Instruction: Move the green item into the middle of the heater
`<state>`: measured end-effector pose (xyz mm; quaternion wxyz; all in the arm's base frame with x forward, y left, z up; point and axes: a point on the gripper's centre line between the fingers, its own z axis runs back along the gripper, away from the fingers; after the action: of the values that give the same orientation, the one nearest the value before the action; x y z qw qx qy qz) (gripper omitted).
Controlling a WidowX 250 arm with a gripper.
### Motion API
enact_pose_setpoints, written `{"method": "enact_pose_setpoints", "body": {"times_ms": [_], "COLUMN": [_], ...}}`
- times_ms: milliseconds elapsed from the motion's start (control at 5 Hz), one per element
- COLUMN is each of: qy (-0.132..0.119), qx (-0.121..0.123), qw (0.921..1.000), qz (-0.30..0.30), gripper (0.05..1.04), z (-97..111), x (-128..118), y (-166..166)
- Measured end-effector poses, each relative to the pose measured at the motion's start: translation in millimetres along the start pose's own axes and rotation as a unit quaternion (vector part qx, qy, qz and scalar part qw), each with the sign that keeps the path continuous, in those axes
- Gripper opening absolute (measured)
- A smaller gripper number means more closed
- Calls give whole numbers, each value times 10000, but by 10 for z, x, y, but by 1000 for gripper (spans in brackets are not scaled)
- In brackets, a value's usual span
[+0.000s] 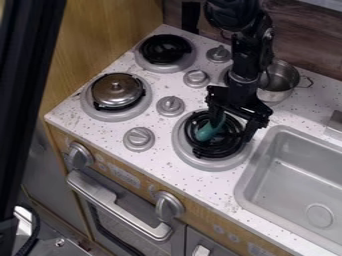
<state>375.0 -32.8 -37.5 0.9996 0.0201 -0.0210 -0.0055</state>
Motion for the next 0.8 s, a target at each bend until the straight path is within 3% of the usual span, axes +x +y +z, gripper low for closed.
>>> {"method": "enact_pose_setpoints", "body": {"times_ms": [200, 400, 800], "qy": [236, 264, -99], "qx": [22, 99, 99], "qw": [9997, 9996, 9999], "qz": [-11, -68, 68], "gripper": [999, 999, 999], "z": [-159, -184, 83], "x": [-94, -131, -81], "y": [2, 28, 68]}}
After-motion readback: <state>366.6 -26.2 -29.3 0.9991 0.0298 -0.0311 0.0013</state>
